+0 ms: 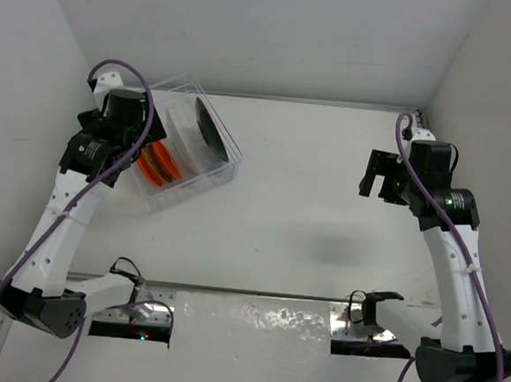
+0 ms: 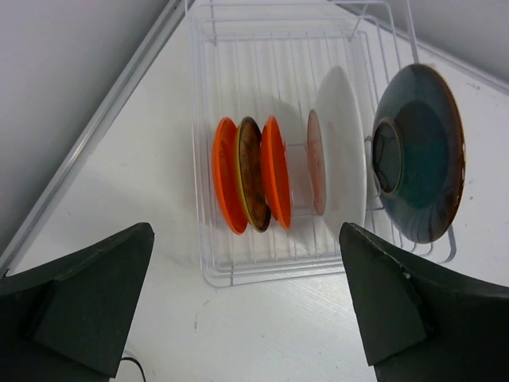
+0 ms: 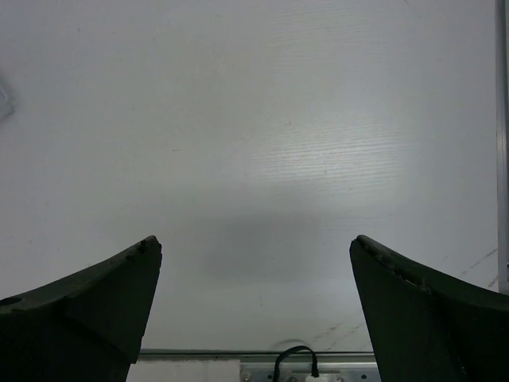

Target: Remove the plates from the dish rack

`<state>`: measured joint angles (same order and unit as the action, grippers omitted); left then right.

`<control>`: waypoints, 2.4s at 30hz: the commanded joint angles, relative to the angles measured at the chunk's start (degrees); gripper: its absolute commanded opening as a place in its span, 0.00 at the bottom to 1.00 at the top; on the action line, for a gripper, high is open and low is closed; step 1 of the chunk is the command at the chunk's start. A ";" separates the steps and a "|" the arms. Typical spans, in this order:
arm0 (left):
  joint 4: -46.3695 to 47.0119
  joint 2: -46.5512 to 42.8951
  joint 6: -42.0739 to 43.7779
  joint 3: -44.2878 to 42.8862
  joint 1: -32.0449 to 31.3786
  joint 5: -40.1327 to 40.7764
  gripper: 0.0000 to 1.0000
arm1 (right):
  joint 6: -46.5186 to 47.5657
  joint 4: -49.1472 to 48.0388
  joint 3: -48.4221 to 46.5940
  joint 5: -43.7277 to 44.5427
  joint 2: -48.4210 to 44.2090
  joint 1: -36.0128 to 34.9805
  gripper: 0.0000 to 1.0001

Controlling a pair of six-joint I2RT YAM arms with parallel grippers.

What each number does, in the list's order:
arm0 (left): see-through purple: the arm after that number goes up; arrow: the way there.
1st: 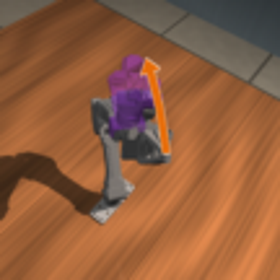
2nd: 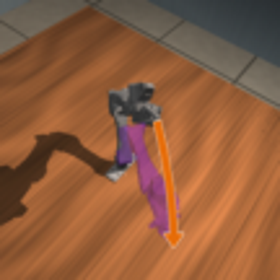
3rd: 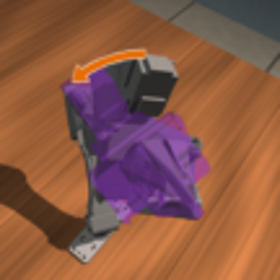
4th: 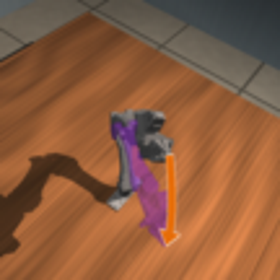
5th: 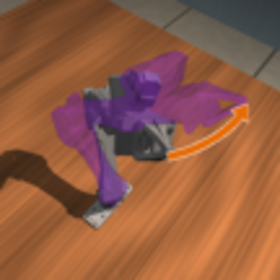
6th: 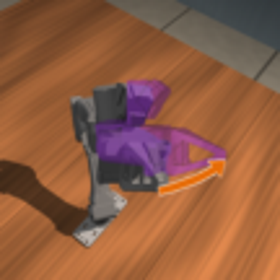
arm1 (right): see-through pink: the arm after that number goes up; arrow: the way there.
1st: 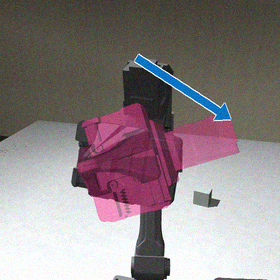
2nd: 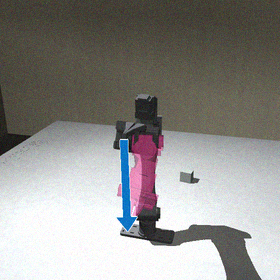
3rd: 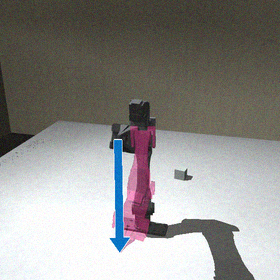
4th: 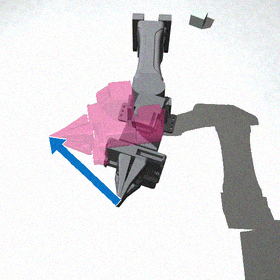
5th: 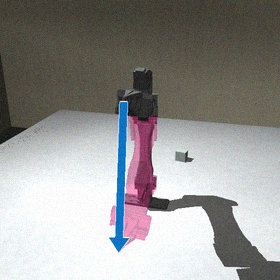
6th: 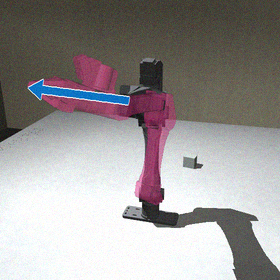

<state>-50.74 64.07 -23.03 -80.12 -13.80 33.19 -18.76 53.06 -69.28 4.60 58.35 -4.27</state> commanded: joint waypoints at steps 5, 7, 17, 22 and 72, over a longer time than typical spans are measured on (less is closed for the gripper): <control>-9.63 8.07 -4.57 -15.22 -0.35 1.97 1.00 | -1.45 -0.15 -1.04 0.94 0.80 -0.30 0.99; -12.88 12.80 -6.23 -18.13 -0.35 0.39 1.00 | -1.62 -0.50 -0.69 0.32 1.15 -0.21 0.99; -15.36 31.01 -6.16 -28.16 -1.14 4.42 1.00 | 0.13 3.72 0.19 -2.14 6.52 -0.30 0.99; -8.34 35.85 -5.02 -22.21 -1.14 5.05 0.85 | 1.19 3.72 1.07 -2.93 6.25 -0.30 0.99; 41.20 1.49 -9.39 -6.12 -1.05 -51.68 0.00 | -28.54 -35.40 -19.39 -31.15 23.91 -12.33 0.99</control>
<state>-33.63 65.01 -24.67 -89.38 -14.55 2.26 -46.78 20.64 -82.98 -29.45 80.16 -13.87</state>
